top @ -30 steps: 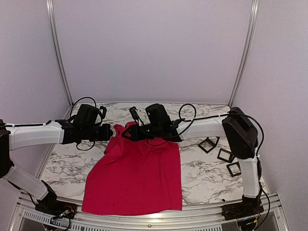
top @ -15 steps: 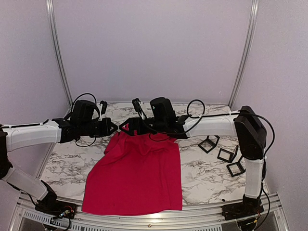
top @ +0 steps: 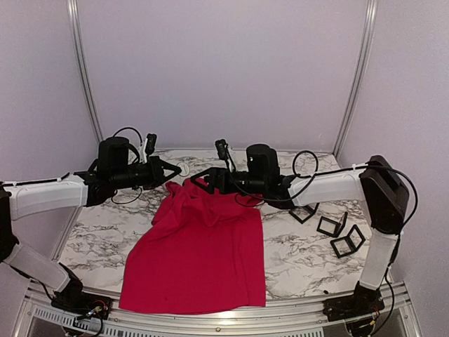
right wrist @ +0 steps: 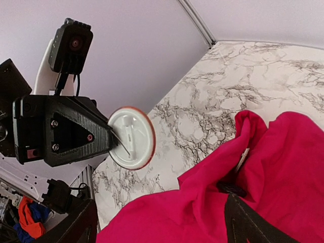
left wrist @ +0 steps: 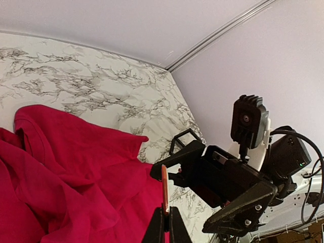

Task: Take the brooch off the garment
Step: Remove the brooch from the flattened clothing, then close the brooch at the center of the board.

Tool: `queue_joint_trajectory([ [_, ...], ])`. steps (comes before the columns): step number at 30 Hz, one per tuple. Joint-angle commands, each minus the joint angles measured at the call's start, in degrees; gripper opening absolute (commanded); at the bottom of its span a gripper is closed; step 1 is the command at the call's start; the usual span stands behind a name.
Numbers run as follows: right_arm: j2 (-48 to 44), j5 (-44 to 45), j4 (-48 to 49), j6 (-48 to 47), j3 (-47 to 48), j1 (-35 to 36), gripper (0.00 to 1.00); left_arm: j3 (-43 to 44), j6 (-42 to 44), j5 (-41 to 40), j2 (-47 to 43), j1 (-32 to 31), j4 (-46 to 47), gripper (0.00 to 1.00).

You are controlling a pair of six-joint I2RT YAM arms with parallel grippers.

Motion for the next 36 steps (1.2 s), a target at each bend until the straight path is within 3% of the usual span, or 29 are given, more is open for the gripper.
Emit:
queue_joint_trajectory([
  [1,-2.64,-5.81,10.71,5.02,-1.99,-1.71,0.82,-1.17,-3.89,8.71,1.00,0.09,10.65,0.00],
  [11,-2.56,-10.64,22.44,12.15,-4.57,-2.73,0.68,-0.87,-5.05,13.27,1.33,-0.85,16.01,0.00],
  [27,-0.89,-12.30,25.15,14.69,-3.22,-2.62,0.41,-0.18,-3.44,12.29,1.68,-2.50,14.86,0.00],
  [36,-0.16,-12.53,24.55,14.12,-2.74,-1.47,0.37,-0.23,-3.41,11.61,1.56,-2.59,14.44,0.00],
])
